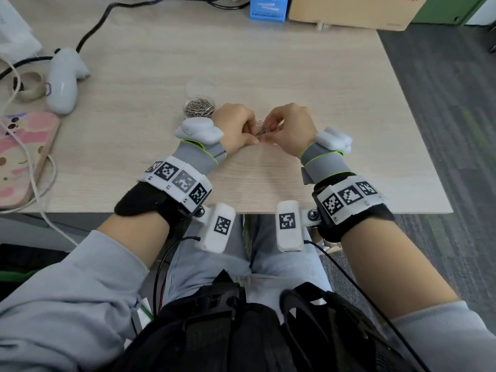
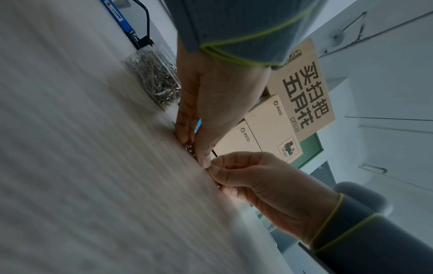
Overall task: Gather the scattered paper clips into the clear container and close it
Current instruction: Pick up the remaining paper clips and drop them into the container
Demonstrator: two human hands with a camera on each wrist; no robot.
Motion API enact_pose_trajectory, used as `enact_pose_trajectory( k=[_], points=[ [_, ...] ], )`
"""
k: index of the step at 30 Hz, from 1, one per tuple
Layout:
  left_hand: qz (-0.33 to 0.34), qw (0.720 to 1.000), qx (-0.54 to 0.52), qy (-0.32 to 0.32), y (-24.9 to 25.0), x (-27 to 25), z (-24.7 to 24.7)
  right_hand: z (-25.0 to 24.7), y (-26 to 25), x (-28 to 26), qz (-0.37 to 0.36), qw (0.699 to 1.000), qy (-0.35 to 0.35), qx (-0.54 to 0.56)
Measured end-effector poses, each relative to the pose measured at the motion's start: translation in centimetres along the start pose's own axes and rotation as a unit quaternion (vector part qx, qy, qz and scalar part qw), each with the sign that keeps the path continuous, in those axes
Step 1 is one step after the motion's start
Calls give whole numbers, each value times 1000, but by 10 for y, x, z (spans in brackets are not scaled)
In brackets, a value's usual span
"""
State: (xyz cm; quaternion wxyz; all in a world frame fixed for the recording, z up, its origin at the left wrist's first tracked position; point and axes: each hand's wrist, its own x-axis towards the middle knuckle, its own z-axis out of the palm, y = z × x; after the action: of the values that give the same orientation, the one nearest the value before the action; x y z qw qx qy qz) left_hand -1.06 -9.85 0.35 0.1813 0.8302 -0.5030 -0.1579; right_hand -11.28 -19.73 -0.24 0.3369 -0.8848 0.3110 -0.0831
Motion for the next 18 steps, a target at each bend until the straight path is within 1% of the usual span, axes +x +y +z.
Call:
enact_pose_trajectory(
  k=[3,7,9,14,18],
  points=[
    [-10,1000,21,-18,2,2,-1,0,-1,2,-3,1000,-3,-23],
    [-14,993,75,-90,5,7,-5,0,-2,6,-8,998,-20,-53],
    [-9,989,91,-112,6,9,-7,0,-2,7,-6,998,-23,-55],
    [9,991,85,-104,5,11,-9,-4,0,5,2,999,-25,-22],
    [17,994,67,-89,2,11,-11,-4,3,5,7,1000,-9,23]
  ],
)
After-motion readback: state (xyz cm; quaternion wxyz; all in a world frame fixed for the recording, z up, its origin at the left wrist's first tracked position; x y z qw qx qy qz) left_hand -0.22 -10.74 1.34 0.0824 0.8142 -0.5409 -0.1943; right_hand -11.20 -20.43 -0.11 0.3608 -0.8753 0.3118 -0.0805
